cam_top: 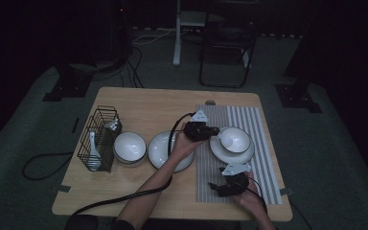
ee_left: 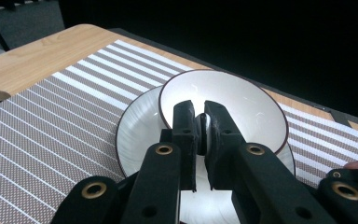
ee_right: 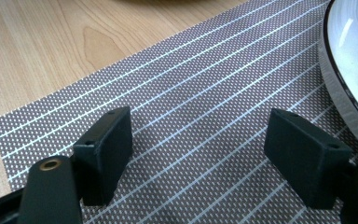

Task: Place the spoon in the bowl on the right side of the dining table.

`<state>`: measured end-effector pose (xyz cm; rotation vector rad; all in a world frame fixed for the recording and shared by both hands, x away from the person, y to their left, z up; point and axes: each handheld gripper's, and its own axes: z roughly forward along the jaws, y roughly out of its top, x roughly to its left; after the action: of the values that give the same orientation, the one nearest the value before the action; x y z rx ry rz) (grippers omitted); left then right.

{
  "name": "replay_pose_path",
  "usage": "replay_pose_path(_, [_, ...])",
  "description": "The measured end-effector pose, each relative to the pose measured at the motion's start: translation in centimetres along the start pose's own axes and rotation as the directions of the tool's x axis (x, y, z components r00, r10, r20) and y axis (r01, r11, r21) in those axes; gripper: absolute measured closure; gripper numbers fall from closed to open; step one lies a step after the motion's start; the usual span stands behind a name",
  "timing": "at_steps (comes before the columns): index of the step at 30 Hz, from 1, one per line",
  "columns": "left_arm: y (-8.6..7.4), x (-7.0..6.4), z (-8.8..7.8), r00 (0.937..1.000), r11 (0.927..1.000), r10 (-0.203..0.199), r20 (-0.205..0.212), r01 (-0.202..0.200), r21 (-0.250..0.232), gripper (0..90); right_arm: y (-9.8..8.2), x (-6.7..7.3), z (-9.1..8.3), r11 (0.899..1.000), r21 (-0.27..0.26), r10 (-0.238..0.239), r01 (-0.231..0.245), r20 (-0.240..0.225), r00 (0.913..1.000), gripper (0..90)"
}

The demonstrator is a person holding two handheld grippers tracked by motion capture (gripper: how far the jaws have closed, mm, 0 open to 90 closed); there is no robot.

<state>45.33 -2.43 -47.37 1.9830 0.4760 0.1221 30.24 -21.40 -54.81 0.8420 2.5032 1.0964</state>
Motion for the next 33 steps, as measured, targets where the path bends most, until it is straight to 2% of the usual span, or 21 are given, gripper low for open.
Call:
replay_pose_path(16, [-0.9, 0.0, 0.8, 0.9996, 0.9995, -0.027, 0.007, 0.027, 0.019, 84.0, 0.0, 0.0, 0.0, 1.000, 0.000, -0.001, 0.001, 0.000, 1.0000, 23.1])
replay_pose_path(33, [-1.4, -0.3, 1.8, 0.9994, 0.9987, -0.031, 0.018, 0.030, 0.041, 84.0, 0.0, 0.0, 0.0, 1.000, 0.001, 0.000, 0.000, -0.001, 1.0000, 23.1])
